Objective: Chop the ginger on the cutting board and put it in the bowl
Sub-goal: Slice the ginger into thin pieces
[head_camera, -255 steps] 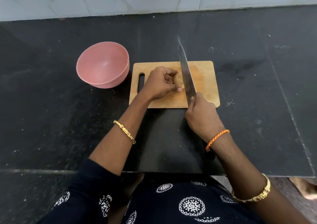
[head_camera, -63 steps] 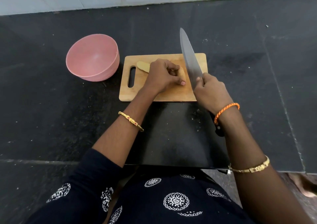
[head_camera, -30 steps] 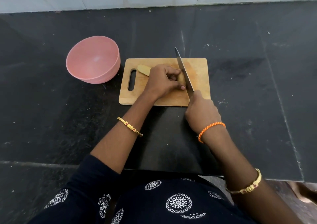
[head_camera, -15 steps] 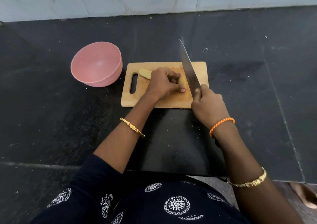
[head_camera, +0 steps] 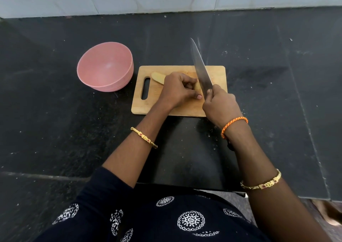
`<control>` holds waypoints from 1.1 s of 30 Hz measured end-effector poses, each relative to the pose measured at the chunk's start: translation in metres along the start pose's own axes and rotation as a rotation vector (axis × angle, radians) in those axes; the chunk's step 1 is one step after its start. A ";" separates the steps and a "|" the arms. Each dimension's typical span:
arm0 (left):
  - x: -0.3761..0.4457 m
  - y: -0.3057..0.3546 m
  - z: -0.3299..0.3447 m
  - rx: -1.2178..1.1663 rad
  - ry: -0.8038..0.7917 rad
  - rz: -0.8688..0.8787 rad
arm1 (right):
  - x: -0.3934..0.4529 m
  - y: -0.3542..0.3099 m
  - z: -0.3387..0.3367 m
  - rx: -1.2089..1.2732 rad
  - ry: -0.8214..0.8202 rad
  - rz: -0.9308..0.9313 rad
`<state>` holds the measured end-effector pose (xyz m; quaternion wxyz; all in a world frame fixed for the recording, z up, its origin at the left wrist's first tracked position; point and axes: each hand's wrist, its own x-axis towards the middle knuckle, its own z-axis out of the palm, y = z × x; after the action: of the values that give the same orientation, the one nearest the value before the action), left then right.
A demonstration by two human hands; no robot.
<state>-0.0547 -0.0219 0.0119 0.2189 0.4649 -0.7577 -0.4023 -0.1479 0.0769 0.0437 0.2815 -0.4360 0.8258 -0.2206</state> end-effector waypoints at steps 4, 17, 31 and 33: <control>0.000 0.000 -0.001 -0.007 0.006 0.003 | 0.006 -0.006 -0.001 -0.028 -0.016 -0.006; 0.002 -0.003 0.001 -0.030 0.008 0.012 | -0.009 0.002 0.009 -0.186 -0.049 0.039; 0.001 -0.002 -0.001 -0.049 0.003 -0.037 | -0.055 0.036 -0.015 0.001 -0.048 0.044; 0.000 -0.002 -0.001 -0.050 0.006 -0.054 | -0.046 0.032 -0.016 0.035 -0.021 0.026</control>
<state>-0.0530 -0.0226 0.0109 0.2218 0.4810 -0.7338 -0.4255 -0.1562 0.1339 0.0482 0.3004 -0.4225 0.8245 -0.2269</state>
